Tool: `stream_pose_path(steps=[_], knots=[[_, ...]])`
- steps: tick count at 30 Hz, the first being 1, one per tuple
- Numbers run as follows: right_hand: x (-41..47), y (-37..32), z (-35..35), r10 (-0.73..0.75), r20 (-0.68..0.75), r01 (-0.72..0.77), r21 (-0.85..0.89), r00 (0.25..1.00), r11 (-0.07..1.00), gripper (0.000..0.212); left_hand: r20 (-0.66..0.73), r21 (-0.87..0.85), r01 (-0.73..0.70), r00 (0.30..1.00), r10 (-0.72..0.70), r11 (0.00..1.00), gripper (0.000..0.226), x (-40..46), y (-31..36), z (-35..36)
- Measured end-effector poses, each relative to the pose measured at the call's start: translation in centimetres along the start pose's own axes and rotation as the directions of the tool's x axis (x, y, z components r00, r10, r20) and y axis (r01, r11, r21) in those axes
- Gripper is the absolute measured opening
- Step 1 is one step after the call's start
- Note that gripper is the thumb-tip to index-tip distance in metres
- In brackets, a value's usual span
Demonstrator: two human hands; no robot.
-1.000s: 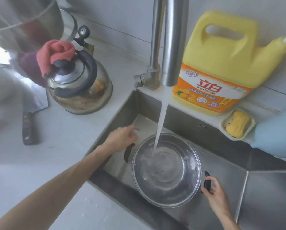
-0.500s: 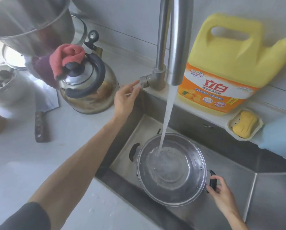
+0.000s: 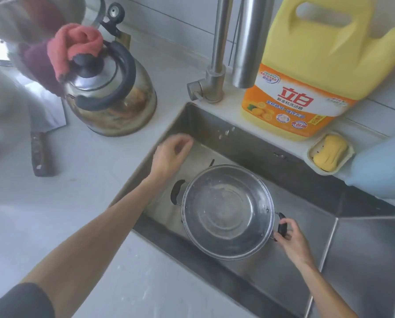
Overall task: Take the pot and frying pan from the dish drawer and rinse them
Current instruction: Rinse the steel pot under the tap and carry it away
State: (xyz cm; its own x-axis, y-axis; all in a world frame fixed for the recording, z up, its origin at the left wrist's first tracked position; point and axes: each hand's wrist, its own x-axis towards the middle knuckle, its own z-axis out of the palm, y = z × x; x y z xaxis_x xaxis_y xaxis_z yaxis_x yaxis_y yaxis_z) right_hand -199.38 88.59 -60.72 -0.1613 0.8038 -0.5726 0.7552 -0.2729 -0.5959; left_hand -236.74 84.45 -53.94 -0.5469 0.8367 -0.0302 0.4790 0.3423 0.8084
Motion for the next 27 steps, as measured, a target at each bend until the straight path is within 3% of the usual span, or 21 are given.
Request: stream_pose_path(steps=[1, 3, 4, 6, 11, 14, 18, 22, 27], knots=[[0.0, -0.2, -0.1, -0.010, 0.007, 0.010, 0.000, 1.000, 1.000, 0.040, 0.185, 0.153, 0.057, 0.979, -0.085, 0.987, 0.020, -0.9, -1.6, -0.3], [0.4, -0.1, -0.2, -0.024, 0.009, 0.024, -0.006, 1.000, 1.000, 0.036, 0.512, 0.475, 0.060, 0.793, -0.331, 0.878, 0.022, -1.7, -4.3, -0.6], [0.5, -0.1, -0.3, -0.024, 0.014, 0.024, -0.011, 1.000, 1.000, 0.036, 0.585, 0.563, 0.018, 0.698, -0.413, 0.827, 0.023, -1.9, -5.2, -0.5], [0.8, 0.2, -0.5, -0.037, 0.034, 0.038, -0.014, 0.999, 0.999, 0.037, 0.659, 0.548, 0.003, 0.614, -0.433, 0.837, 0.022, -2.1, -6.3, 0.0], [1.4, -0.3, -1.2, -0.036, 0.154, 0.038, -0.012, 0.987, 0.999, 0.031, 0.666, 0.410, 0.007, 0.681, -0.305, 0.912, 0.029, -2.8, -7.4, 1.1], [1.2, -0.8, -2.3, -0.042, 0.170, 0.042, 0.004, 0.985, 0.999, 0.031, 0.640, 0.393, -0.010, 0.721, -0.265, 0.920, 0.020, -3.8, -6.9, 0.8], [-0.7, -1.8, -4.2, -0.076, 0.177, 0.062, 0.085, 0.981, 0.994, 0.031, 0.530, 0.268, 0.061, 0.824, -0.200, 0.961, 0.025, -4.9, -5.0, -1.2], [-3.8, -3.0, -6.0, -0.140, 0.128, 0.119, 0.156, 0.982, 0.980, 0.031, 0.511, 0.173, 0.030, 0.852, -0.116, 0.985, 0.026, -6.3, -3.0, -4.1], [-7.3, -5.6, -8.5, -0.294, -0.045, 0.297, 0.163, 0.955, 0.941, 0.033, 0.464, 0.085, -0.113, 0.884, 0.061, 0.990, 0.042, -6.9, 0.2, -7.6]])
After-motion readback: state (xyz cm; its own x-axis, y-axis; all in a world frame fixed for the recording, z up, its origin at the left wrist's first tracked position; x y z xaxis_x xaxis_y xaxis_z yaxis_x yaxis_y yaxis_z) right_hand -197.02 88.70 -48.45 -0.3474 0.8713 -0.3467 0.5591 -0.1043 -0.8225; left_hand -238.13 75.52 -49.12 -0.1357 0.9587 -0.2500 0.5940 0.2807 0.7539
